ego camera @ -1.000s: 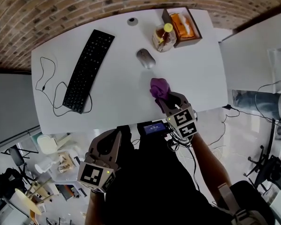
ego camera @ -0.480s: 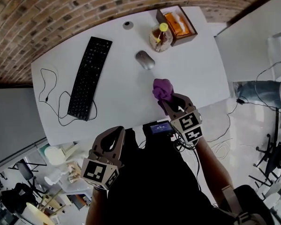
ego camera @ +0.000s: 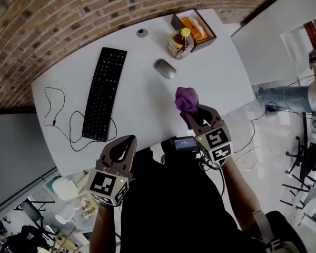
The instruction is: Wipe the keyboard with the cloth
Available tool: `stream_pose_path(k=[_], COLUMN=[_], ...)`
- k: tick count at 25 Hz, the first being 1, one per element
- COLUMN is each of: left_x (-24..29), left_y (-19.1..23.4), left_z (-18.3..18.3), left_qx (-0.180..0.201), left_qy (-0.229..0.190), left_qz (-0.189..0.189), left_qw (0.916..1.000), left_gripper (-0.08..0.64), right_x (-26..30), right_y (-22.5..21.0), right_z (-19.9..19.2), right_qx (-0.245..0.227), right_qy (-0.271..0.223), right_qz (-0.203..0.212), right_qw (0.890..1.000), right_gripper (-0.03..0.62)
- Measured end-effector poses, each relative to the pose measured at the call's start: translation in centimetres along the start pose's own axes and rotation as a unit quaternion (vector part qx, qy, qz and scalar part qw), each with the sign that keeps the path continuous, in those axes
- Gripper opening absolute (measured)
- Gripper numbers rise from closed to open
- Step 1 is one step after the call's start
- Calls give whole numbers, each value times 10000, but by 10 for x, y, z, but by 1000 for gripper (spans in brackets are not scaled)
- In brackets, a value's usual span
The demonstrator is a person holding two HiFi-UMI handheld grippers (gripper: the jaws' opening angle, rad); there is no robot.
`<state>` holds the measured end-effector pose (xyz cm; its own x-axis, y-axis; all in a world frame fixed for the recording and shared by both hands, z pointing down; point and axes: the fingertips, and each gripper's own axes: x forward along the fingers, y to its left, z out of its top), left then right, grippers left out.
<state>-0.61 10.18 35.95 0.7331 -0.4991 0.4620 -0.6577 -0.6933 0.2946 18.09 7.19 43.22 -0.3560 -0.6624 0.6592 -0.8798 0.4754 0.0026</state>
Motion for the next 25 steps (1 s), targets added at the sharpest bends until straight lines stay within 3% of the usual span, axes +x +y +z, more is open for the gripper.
stream_pose_path(k=[12,25], left_x=[-39,-83], left_y=[51,108], left_z=[-9,-16], left_qx=[-121,-233], left_qy=[-157,-295], left_qz=[-124,128], left_qw=[9997,9992], left_gripper=[14,14], right_x=[8,37], right_y=[54,111], right_z=[46,89], right_qx=[-333,-498], right_qy=[-103,-326], right_qz=[-81,358], right_qw=[9994,9976], right_gripper=[98,98])
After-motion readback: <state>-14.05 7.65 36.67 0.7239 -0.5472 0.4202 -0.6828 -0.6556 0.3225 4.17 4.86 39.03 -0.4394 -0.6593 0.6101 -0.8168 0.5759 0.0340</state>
